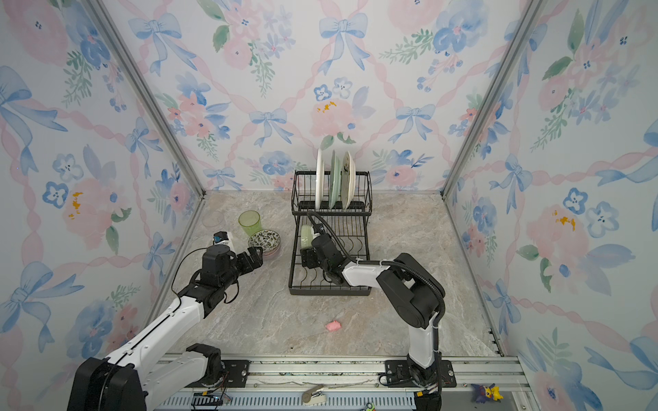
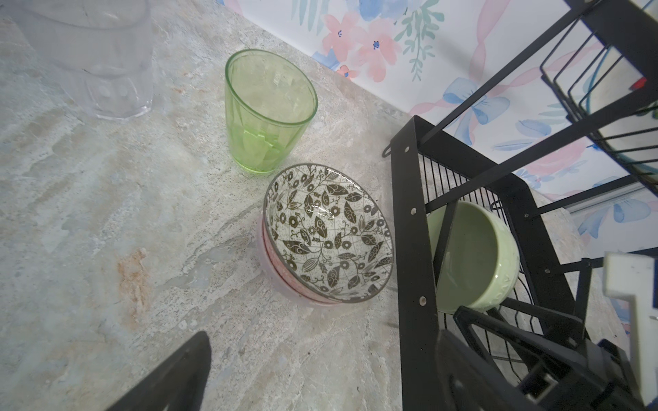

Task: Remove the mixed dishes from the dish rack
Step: 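Grasp the pale green bowl in the lower tier with the right gripper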

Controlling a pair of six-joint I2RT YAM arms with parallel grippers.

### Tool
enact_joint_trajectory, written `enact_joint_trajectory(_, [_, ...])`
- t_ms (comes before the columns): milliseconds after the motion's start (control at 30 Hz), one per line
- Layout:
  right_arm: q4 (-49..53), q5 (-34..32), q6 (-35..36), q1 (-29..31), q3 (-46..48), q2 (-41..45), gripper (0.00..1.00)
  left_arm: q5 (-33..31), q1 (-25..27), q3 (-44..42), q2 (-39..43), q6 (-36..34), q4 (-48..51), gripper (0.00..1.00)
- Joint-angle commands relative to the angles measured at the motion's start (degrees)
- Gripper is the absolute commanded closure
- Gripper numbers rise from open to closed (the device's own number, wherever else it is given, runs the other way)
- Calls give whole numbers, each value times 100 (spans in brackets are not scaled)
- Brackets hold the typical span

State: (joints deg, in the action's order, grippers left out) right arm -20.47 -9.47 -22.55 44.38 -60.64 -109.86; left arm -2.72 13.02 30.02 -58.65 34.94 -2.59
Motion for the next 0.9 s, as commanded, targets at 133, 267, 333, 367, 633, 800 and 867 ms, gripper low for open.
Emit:
enact_joint_trajectory(133, [-148, -175, 110, -39, -91, -52, 23, 135, -55, -152, 191, -7, -106, 2])
enact_joint_trajectory(267, [-214, -231, 180, -30, -65, -27, 25, 112, -64, -186, 258, -13, -109, 2])
enact_joint_trajectory(333, [-269, -259, 198, -33, -43, -17, 26, 123, -67, -193, 258, -13, -117, 2])
enact_joint_trajectory(367, [-268, -264, 205, -26, -36, -4, 27, 139, -67, -187, 253, -13, -117, 2])
enact_joint_trajectory(633, [-175, -256, 216, -17, -105, 102, 24, 215, -78, -178, 205, 30, -145, 2])
enact_joint_trajectory(800, [-133, -363, 250, -8, -154, 64, 13, 249, -82, -162, 197, 22, -145, 2])
enact_joint_trajectory(867, [-158, -414, 275, -8, -152, 47, 13, 258, -81, -171, 188, 26, -164, 2])
